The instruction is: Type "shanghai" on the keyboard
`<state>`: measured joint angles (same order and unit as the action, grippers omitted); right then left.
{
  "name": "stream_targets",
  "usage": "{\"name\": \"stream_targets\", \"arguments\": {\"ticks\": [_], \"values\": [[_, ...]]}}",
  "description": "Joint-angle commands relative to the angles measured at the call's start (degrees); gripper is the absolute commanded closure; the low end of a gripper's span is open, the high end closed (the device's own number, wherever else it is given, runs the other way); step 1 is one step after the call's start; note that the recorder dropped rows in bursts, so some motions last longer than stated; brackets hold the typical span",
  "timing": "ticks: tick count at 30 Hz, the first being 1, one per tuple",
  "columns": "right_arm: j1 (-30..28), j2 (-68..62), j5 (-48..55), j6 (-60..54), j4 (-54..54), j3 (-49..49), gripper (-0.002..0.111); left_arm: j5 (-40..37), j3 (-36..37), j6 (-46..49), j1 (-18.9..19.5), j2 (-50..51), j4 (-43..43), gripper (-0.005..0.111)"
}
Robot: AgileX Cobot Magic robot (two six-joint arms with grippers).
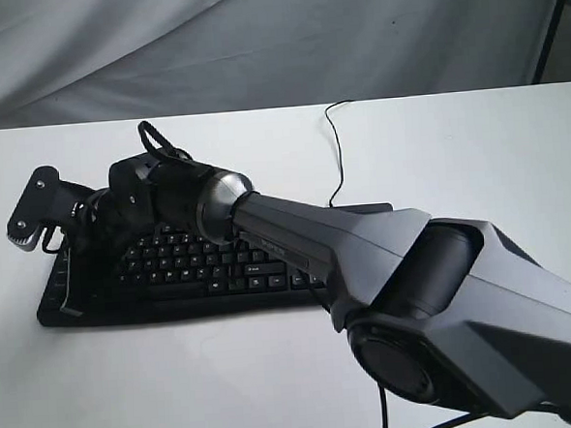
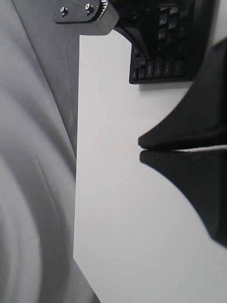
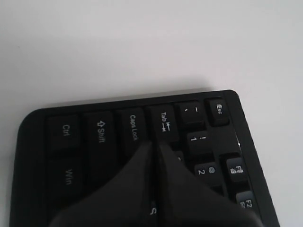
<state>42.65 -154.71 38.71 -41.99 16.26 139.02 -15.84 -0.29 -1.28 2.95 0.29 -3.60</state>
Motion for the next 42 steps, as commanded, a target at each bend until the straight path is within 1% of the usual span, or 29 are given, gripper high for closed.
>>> {"name": "stream_targets", "arguments": {"ticks": [1,17,28,36,42], "values": [[0.1,0.0,-0.5,0.3,-0.3,0.4,0.108,0.6,0.3,-0.1,0.1,-0.3,0.0,0.106],[-0.1,-1.0,0.1,0.6,-0.1,0.4,0.108,0.6,0.3,-0.1,0.1,-0.3,0.0,0.106],[-0.1,2.4,0.1,0.1,-0.4,0.4,0.108,0.6,0.3,-0.1,0.1,-0.3,0.0,0.106],[0.0,4.5,2.7,0.1,-0.5,0.4,0.108,0.6,0.3,-0.1,0.1,-0.3,0.0,0.106],[0.0,6.5,7.3,0.1,0.3,0.4,0.108,0.6,0.3,-0.1,0.1,-0.3,0.0,0.106]]}}
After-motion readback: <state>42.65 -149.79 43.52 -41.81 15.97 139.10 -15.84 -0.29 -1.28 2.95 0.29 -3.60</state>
